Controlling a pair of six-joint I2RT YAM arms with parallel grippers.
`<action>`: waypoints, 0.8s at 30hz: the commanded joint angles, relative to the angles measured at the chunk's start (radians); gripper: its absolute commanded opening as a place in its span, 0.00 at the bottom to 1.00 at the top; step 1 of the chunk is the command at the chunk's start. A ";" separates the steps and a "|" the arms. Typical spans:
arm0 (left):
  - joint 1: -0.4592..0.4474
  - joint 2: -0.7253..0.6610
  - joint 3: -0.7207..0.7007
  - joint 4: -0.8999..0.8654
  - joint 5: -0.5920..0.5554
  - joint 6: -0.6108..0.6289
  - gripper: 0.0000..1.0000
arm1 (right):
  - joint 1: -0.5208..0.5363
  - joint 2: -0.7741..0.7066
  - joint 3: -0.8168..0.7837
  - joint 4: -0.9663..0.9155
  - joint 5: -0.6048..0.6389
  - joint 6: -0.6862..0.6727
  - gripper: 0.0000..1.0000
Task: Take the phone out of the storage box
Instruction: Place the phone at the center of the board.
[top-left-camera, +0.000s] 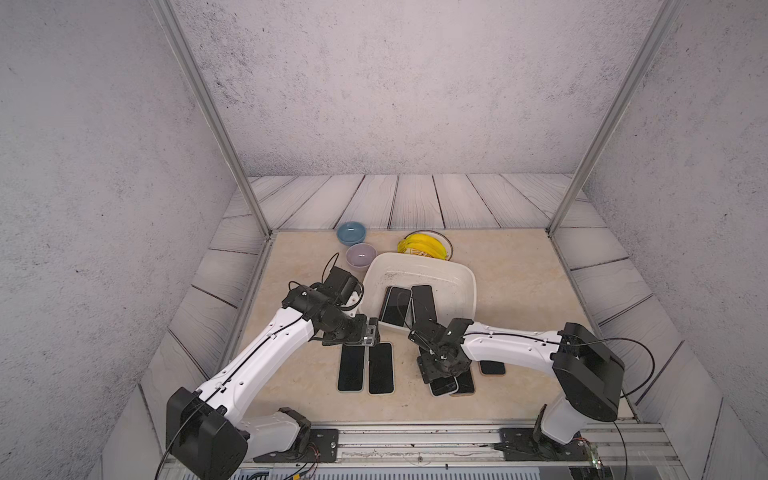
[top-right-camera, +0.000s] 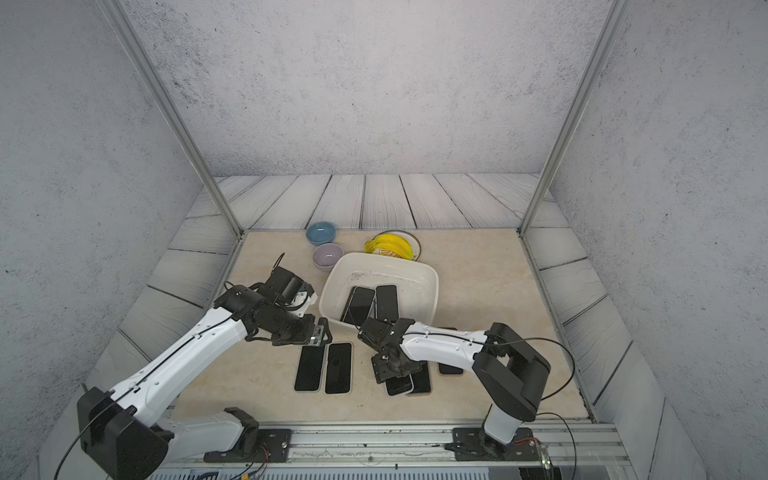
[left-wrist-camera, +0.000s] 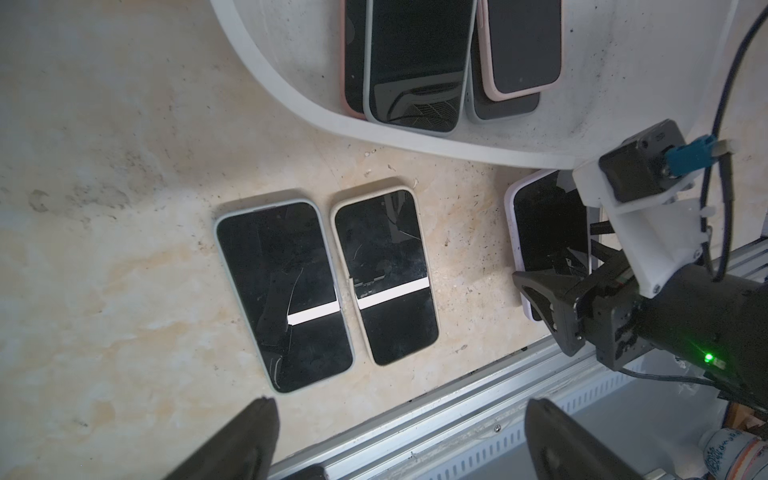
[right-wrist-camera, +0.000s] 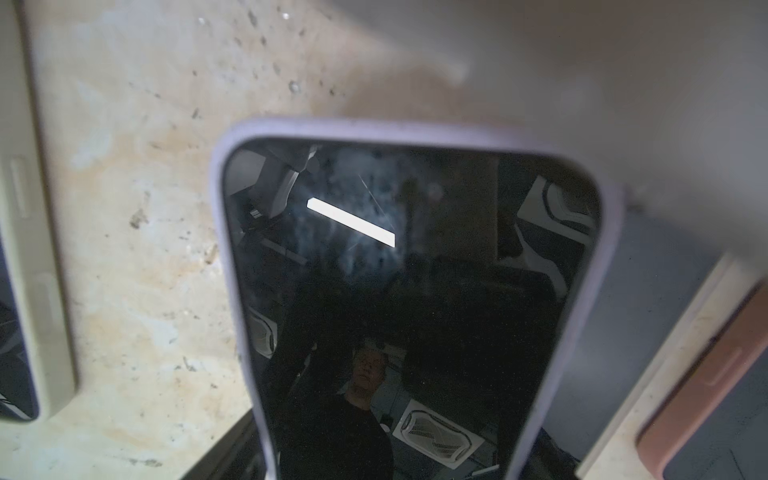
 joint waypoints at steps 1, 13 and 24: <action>-0.007 -0.002 0.008 -0.015 -0.012 0.015 0.98 | 0.018 0.024 0.008 -0.013 -0.008 0.004 0.79; -0.016 -0.017 0.031 -0.042 -0.055 0.031 0.99 | 0.026 -0.151 -0.009 -0.265 0.090 0.062 0.79; -0.016 -0.013 0.055 -0.025 -0.063 0.028 0.98 | -0.389 -0.475 -0.138 -0.380 0.166 -0.034 0.80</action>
